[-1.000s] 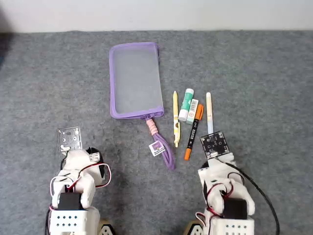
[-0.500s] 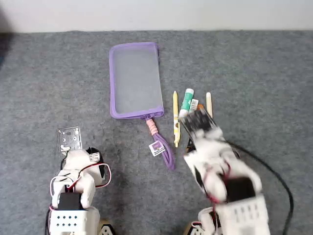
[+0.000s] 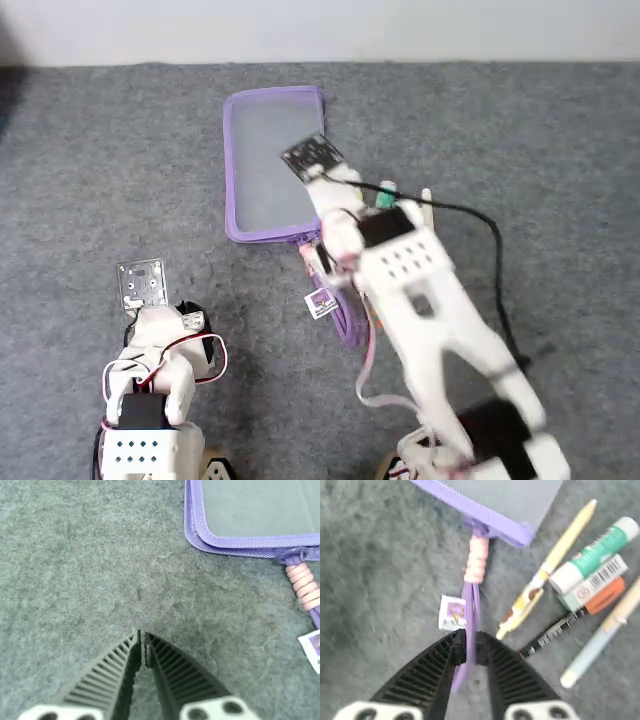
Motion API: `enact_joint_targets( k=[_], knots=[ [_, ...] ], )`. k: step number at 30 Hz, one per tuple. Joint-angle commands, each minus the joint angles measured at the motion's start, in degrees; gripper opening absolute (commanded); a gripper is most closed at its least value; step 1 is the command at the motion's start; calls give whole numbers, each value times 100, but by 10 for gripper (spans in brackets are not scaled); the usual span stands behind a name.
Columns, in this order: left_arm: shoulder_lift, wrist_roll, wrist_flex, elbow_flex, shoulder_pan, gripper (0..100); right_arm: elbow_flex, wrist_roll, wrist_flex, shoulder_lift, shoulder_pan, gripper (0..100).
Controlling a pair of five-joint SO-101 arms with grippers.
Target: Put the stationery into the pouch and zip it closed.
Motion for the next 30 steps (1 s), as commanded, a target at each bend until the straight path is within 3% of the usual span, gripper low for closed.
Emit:
enact_joint_targets(
  k=[1, 12, 23, 30],
  knots=[
    [-53, -26, -18, -66, -35, 14, -1116, -167, 101, 901, -127, 165],
    [-53, -26, -18, -66, -35, 14, -2945, -158, 110, 3275, -303, 165],
    [-53, -26, -18, -66, -35, 14, -3640, -149, 110, 4382, -303, 165],
    [-53, -26, -18, -66, -35, 14, -3675, -123, 198, 4523, -215, 19]
  ],
)
